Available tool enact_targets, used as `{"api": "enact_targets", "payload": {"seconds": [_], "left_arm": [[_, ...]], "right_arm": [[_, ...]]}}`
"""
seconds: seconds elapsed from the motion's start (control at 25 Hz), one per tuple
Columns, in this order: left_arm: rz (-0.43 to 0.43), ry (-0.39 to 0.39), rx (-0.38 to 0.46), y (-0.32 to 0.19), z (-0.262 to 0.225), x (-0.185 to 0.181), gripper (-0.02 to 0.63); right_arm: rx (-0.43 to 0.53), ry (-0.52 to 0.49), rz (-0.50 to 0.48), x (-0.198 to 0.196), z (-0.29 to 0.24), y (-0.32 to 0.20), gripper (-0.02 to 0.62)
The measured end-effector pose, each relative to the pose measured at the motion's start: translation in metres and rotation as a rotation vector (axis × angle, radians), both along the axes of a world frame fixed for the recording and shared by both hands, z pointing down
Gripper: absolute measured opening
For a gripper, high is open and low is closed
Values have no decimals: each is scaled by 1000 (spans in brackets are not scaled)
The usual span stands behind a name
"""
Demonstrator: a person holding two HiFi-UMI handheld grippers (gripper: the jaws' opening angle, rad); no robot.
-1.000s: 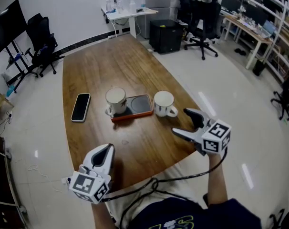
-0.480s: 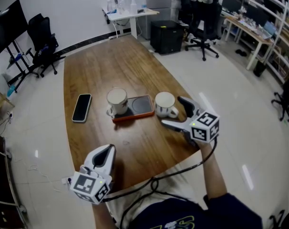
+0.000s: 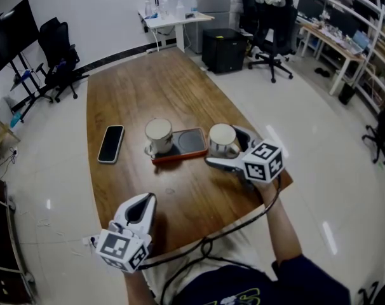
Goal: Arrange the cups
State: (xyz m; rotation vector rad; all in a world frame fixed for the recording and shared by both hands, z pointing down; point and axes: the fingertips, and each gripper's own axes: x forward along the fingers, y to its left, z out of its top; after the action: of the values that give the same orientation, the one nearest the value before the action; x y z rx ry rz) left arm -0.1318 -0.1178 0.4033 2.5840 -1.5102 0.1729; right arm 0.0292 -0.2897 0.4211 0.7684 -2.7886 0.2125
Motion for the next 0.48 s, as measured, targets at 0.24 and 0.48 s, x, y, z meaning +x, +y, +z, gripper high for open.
{"api": "enact_targets", "payload": {"seconds": [0.24,0.48], "left_arm": [[-1,-2,-1,0,0,0,3],[8,-5,2,0,0,0,3]], "right_arm": [[-15,9,13,-1,2,-4,502],[-7,11,72,4,-1,-10,382]]}}
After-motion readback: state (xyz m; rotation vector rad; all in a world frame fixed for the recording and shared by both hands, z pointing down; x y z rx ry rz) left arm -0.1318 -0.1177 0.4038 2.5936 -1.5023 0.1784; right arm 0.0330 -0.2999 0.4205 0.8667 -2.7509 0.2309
